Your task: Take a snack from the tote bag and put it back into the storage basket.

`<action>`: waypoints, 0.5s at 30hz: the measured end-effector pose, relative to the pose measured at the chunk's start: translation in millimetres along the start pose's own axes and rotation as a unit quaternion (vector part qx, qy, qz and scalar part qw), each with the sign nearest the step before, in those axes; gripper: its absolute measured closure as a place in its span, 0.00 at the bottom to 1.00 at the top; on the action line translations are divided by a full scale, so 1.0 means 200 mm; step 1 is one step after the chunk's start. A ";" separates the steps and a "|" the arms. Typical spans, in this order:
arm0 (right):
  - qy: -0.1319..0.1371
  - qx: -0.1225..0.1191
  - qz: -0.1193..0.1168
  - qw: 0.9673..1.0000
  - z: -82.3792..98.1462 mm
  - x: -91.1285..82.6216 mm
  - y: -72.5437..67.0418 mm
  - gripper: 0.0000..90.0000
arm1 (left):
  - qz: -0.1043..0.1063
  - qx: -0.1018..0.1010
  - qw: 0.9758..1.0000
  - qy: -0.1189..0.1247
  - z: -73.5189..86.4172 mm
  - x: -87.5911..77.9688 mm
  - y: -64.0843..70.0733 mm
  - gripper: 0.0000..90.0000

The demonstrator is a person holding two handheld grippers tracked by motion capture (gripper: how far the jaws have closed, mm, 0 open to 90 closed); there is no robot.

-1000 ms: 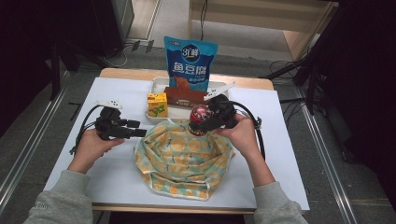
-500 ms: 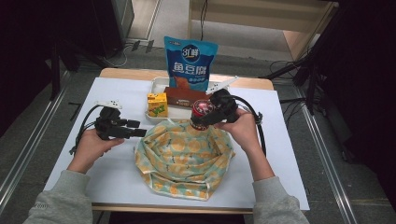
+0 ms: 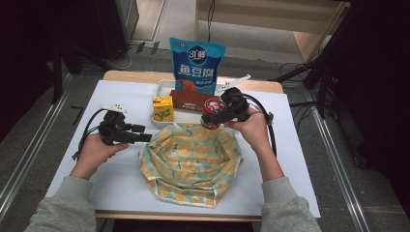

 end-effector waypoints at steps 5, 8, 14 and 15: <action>0.002 0.003 0.003 1.000 0.00 0.01 0.04 0.29 | 0.001 -0.002 1.000 0.000 0.00 0.00 0.00 0.40; 0.002 0.006 0.006 1.000 -0.01 0.01 0.06 0.29 | 0.002 -0.003 1.000 -0.001 0.00 0.01 0.00 0.40; 0.002 0.015 0.009 1.000 -0.01 0.02 0.11 0.29 | 0.003 -0.004 1.000 -0.001 0.00 0.01 0.00 0.40; 0.003 0.016 0.010 1.000 0.00 0.03 0.11 0.29 | 0.003 -0.005 1.000 -0.001 0.00 0.01 0.00 0.40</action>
Point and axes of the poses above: each handheld gripper's, and its own axes: x roughly forward along the jaws, z roughly out of its underside, y roughly to its right, the point moved 8 cm from there along x, roughly forward along the jaws, and after that the axes turned 1 degree about -x, right-handed, at the moved point
